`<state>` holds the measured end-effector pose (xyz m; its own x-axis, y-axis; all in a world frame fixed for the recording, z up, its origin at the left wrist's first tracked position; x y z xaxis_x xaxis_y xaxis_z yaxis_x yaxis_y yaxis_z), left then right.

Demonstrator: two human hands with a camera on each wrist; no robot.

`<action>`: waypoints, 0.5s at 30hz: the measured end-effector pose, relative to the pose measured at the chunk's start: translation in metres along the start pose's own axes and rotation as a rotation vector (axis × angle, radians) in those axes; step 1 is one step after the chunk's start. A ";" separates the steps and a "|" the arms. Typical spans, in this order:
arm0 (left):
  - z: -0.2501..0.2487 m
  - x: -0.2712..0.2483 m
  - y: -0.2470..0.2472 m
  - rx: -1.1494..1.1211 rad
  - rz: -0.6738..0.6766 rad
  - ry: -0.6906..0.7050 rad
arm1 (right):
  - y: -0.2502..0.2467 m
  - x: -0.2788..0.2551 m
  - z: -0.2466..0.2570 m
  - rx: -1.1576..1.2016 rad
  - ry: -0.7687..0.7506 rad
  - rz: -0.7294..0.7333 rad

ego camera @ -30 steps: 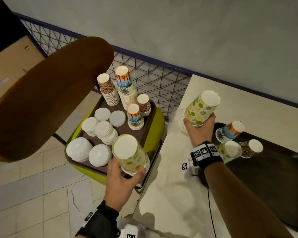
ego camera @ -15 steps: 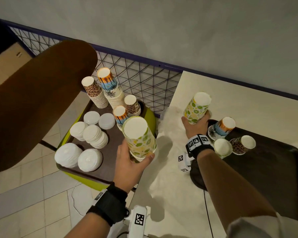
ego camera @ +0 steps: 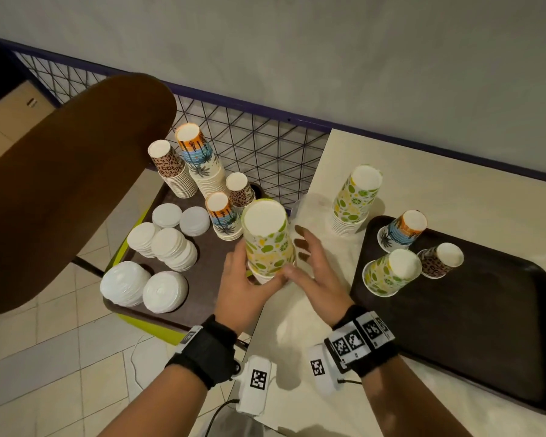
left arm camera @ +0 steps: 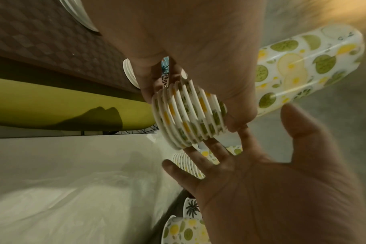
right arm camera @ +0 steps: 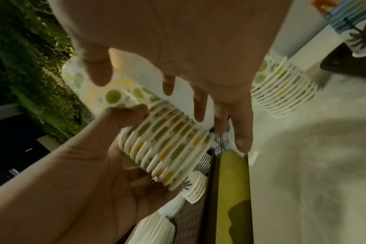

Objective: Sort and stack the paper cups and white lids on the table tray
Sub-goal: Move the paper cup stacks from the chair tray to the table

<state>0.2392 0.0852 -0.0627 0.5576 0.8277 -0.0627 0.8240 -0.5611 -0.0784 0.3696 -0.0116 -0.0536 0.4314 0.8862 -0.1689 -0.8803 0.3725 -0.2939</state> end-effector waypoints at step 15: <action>-0.008 -0.012 0.025 0.113 0.134 -0.002 | -0.001 0.012 -0.015 0.046 0.065 0.067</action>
<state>0.2534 0.0611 -0.0561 0.6611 0.7458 -0.0821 0.7261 -0.6635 -0.1803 0.3783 -0.0058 -0.0698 0.3819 0.8904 -0.2479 -0.9151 0.3266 -0.2365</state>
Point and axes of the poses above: each hand's wrist, its own x-axis towards the middle knuckle, its own y-axis out of the palm, z = x × y, the point moved 10 cm from there along x, towards the middle knuckle, and after that the axes turned 14 degrees about -x, right-handed, at the moved point
